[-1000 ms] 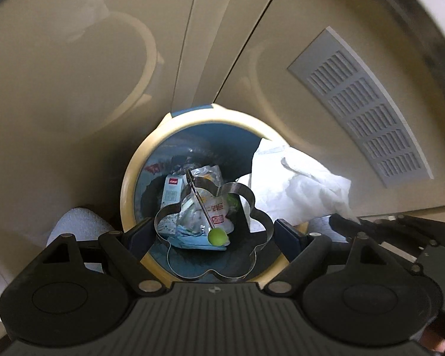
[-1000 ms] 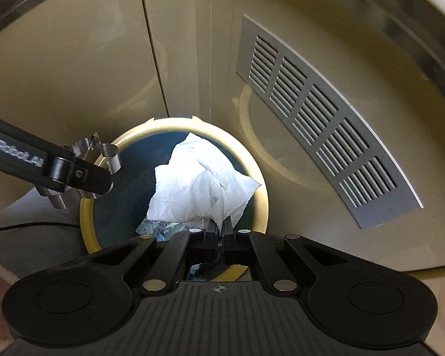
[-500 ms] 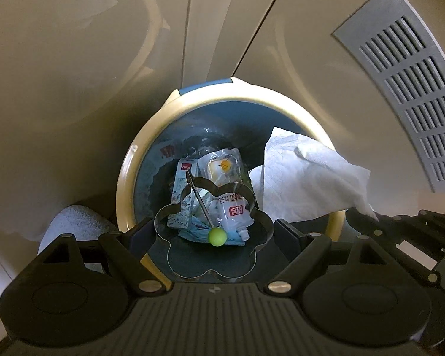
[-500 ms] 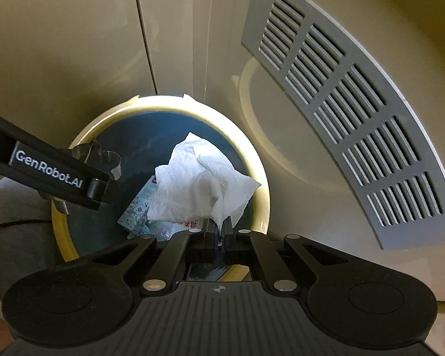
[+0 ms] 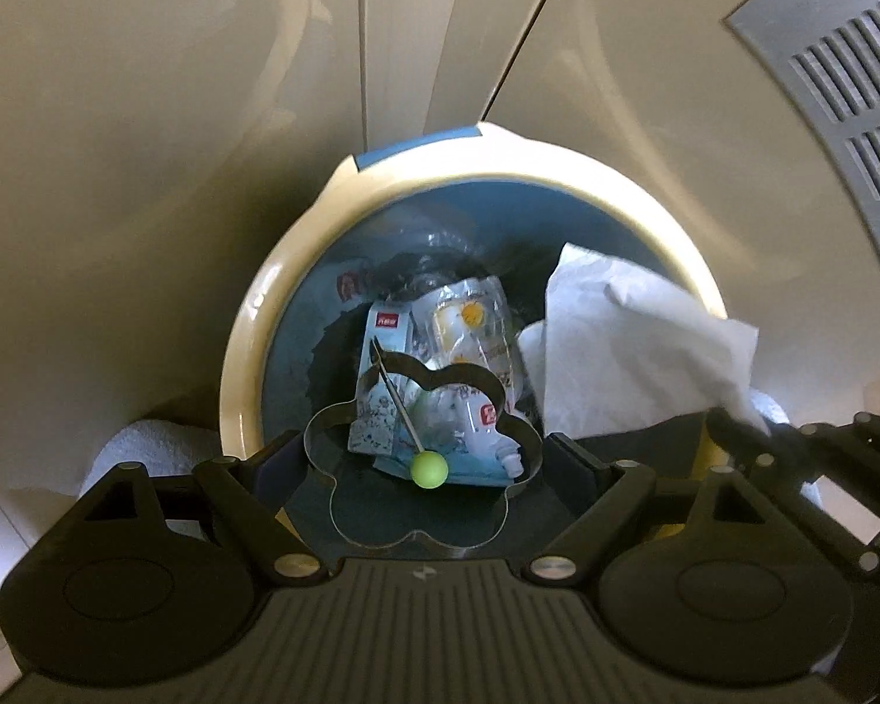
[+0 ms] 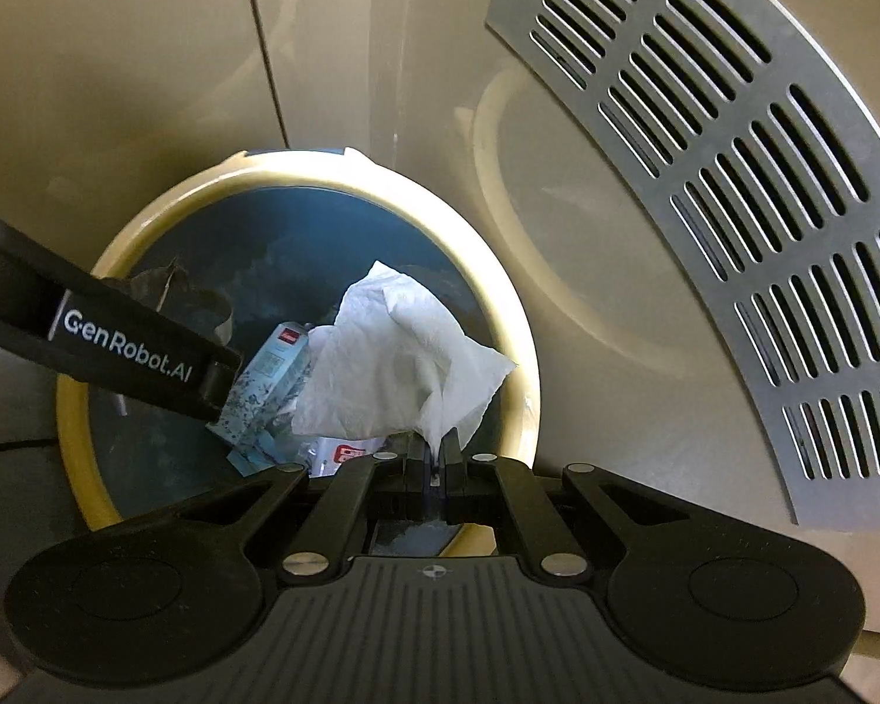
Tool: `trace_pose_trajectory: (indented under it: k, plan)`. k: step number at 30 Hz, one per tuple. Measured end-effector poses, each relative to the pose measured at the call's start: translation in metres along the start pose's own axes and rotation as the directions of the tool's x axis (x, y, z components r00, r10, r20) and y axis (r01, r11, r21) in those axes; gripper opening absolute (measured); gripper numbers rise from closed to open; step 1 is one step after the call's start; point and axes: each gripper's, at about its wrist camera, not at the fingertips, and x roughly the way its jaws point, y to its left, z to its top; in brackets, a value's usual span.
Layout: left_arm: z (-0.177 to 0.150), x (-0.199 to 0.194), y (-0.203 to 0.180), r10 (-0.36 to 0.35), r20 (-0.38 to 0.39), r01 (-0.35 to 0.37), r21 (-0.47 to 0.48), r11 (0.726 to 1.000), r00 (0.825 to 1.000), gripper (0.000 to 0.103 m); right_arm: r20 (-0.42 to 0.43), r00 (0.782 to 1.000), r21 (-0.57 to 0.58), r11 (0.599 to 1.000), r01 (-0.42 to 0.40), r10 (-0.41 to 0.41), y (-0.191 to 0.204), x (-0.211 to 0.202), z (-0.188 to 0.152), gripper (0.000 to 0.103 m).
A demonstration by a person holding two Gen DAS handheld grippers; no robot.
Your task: Collect trash
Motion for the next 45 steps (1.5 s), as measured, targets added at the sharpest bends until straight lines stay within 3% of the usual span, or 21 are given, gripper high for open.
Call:
trace_pose_trajectory:
  k: [2,4,6,12,16,19,23,32,36,45]
  plan:
    - [0.002,0.003,0.002,-0.015,-0.02,0.014,-0.019,1.0,1.0,0.103,-0.007,1.0,0.014,1.0,-0.007,0.008,-0.001,0.003,0.002,0.016]
    - [0.001,0.004,0.006,-0.035,-0.025,0.034,-0.038,0.999,0.999,0.103,0.007,1.0,0.042,0.999,-0.006,0.006,-0.005,0.0,0.001,0.057]
    - [-0.001,0.003,0.007,-0.056,-0.039,0.054,-0.042,0.998,0.998,0.103,0.031,1.0,0.046,0.999,-0.005,0.004,-0.006,-0.005,-0.001,0.066]
    - [-0.011,-0.017,0.004,-0.046,-0.007,0.046,0.007,0.999,0.999,0.103,0.077,0.997,0.036,0.999,-0.02,0.018,-0.008,-0.029,-0.009,0.068]
    - [-0.031,-0.052,0.0,-0.01,0.099,0.001,0.097,0.995,0.995,0.103,0.146,0.989,0.026,0.999,-0.041,0.037,-0.008,-0.061,-0.021,0.075]
    - [-0.053,-0.08,-0.001,0.04,0.201,-0.071,0.15,0.986,0.979,0.103,0.198,0.979,0.015,0.998,-0.055,0.051,-0.008,-0.085,-0.035,0.08]
    - [-0.081,-0.101,0.003,0.1,0.281,-0.143,0.137,0.98,0.954,0.103,0.241,0.969,0.028,0.997,-0.069,0.06,-0.006,-0.107,-0.052,0.083]
    - [-0.116,-0.118,0.009,0.108,0.317,-0.153,0.12,0.981,0.942,0.103,0.289,0.956,0.018,0.998,-0.056,0.048,0.006,-0.129,-0.076,0.083]
    - [-0.128,-0.125,0.006,0.114,0.353,-0.169,0.13,0.977,0.929,0.103,0.308,0.95,0.004,0.999,-0.044,0.041,0.012,-0.138,-0.081,0.084]
    - [-0.135,-0.133,0.001,0.143,0.375,-0.211,0.146,0.967,0.916,0.103,0.334,0.942,-0.038,0.999,-0.014,0.026,0.02,-0.145,-0.085,0.085]
